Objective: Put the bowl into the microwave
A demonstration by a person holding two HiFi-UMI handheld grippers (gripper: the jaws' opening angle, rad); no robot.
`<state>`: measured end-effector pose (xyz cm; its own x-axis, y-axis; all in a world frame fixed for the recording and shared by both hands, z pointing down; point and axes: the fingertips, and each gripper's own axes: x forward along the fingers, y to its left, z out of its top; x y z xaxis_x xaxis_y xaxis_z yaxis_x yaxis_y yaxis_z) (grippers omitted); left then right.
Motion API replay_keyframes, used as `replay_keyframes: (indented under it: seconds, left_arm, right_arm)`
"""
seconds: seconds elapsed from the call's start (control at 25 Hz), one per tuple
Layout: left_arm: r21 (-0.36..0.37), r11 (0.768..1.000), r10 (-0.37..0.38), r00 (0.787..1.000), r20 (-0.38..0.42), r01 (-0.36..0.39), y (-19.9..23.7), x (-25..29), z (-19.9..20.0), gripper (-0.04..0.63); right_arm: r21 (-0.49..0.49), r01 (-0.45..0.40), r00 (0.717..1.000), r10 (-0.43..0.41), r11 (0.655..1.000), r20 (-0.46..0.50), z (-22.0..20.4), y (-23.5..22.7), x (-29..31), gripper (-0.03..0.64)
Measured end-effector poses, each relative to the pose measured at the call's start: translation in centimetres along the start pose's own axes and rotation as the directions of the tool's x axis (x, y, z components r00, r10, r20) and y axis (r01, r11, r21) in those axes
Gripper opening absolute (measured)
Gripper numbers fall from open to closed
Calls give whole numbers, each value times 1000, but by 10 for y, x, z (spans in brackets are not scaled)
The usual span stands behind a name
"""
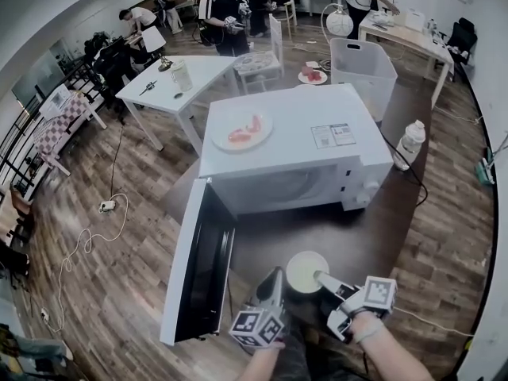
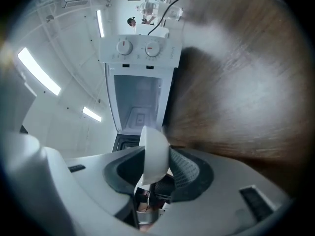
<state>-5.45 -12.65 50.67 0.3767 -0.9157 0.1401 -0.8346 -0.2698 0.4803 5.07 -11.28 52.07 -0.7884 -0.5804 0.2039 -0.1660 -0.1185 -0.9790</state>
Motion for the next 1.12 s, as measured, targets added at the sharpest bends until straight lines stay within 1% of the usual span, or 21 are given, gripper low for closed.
replay_keyframes:
  seconds: [0.16,0.36,0.52,0.68,0.8,1.0,1.12]
  left_arm:
    - [-12,1000,-5,1000,12,5,10,13,7,11]
    - [10,1000,-2,1000,12,2,23,29,11,11]
    - [21,1000,-3,1000,14,3,29,40,15,11]
    - [27,1000,-1,1000,21,0,34,51,20,11]
    - [50,999,3,1000,24,-4,39,59,26,11]
    - [75,997,24,999,39,-26,47,69,34,11]
    - [101,993,48,998,46,-53,52,77,39,11]
  right_arm:
    - [-6,-21,1000,21,1000,14,9,5,19,143]
    - [-3,-41,999,41,999,29,20,9,40,143]
    - [22,-15,999,14,1000,52,28,6,50,143]
    - [-4,-27,998,27,1000,59,39,4,61,143]
    - [-8,-31,997,32,999,73,47,5,70,143]
    - [-18,-30,996,31,999,88,56,13,84,143]
    - [-56,-29,993,35,998,111,62,22,94,143]
